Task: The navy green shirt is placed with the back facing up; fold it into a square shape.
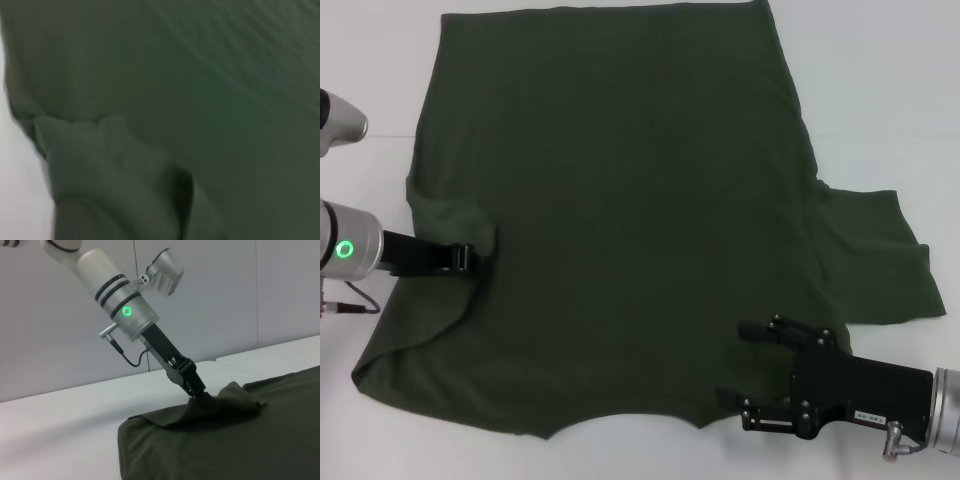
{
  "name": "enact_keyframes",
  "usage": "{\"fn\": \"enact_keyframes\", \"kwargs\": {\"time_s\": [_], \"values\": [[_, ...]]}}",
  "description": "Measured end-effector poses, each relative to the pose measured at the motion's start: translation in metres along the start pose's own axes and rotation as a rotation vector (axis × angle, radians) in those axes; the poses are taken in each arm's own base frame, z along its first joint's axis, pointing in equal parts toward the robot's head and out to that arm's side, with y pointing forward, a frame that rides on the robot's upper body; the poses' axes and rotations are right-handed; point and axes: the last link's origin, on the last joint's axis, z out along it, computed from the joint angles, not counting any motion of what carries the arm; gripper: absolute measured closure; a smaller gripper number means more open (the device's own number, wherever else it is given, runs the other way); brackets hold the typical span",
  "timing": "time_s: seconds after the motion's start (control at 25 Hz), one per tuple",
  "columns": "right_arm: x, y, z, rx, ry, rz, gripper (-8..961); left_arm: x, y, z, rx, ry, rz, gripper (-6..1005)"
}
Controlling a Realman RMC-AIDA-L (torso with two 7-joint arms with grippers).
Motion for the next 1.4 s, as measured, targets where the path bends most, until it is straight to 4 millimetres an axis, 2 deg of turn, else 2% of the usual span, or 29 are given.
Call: {"fn": "enact_keyframes", "kwargs": {"time_s": [0.28, 0.52, 0.64, 0.92, 1.08, 1.4], "values": [[0.0, 0.0, 0.0, 0.0, -0.001, -0.002, 44, -0.003, 0.003, 0.0, -0.075, 0.028, -0.043, 898], [0.0, 0.0, 0.001, -0.001, -0.002, -0.001, 44, -0.009, 0.004, 0.0, -0.098, 0.009, -0.027, 877], [0.0, 0.0, 0.001, -0.001, -0.002, 0.0, 44, -0.012, 0.01, -0.002, -0.151, -0.002, 0.001, 834], [0.0, 0.0, 0.001, 0.001, -0.002, 0.004, 45, -0.02, 0.019, -0.022, -0.377, 0.087, 0.088, 527], [0.0, 0.0, 0.0, 0.002, -0.003, 0.005, 45, -0.036, 0.023, -0.039, -0.525, 0.189, 0.238, 369], [0.0, -0.001, -0.003, 0.02, -0.017, 0.013, 45, -0.085, 0.016, -0.059, -0.627, 0.346, 0.443, 226]]}}
